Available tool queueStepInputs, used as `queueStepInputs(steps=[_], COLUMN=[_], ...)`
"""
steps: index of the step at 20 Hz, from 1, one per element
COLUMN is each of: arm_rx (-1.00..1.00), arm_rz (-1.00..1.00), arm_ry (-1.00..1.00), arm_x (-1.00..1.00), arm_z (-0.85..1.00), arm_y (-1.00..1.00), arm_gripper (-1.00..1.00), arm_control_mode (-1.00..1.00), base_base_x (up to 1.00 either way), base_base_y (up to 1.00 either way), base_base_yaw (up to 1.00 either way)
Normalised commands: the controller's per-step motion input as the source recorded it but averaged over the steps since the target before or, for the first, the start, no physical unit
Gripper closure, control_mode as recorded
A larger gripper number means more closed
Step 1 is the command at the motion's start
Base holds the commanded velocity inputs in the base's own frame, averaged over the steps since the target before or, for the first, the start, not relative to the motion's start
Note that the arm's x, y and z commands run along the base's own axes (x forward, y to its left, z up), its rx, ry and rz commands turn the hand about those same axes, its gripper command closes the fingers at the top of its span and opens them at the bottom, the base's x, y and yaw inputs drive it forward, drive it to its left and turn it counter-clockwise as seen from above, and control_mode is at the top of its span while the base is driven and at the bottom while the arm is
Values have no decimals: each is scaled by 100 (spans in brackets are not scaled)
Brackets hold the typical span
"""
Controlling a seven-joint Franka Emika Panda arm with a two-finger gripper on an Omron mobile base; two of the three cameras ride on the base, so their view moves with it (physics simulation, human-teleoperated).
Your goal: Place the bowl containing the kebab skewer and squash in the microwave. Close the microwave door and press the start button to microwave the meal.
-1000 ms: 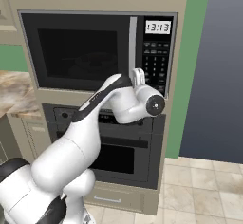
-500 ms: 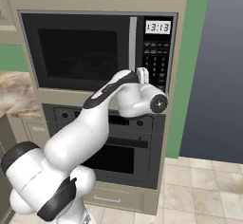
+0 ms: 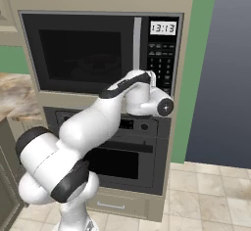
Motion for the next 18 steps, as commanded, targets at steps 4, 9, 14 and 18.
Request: queueStepInputs(steps=[4, 9, 14, 18], arm_rx=[0, 0, 0, -16], arm_rz=[-4, -6, -8, -34], arm_ry=[0, 0, 0, -29], arm_x=[51, 52, 57, 23], arm_z=[-24, -21, -18, -65], arm_y=[-19, -27, -22, 46], arm_gripper=[100, 100, 100, 100], arm_control_mode=[-100, -100, -100, -100], base_base_x=[0, 0, 0, 0], base_base_y=[0, 0, 0, 0], base_base_yaw=[0, 0, 0, 0])
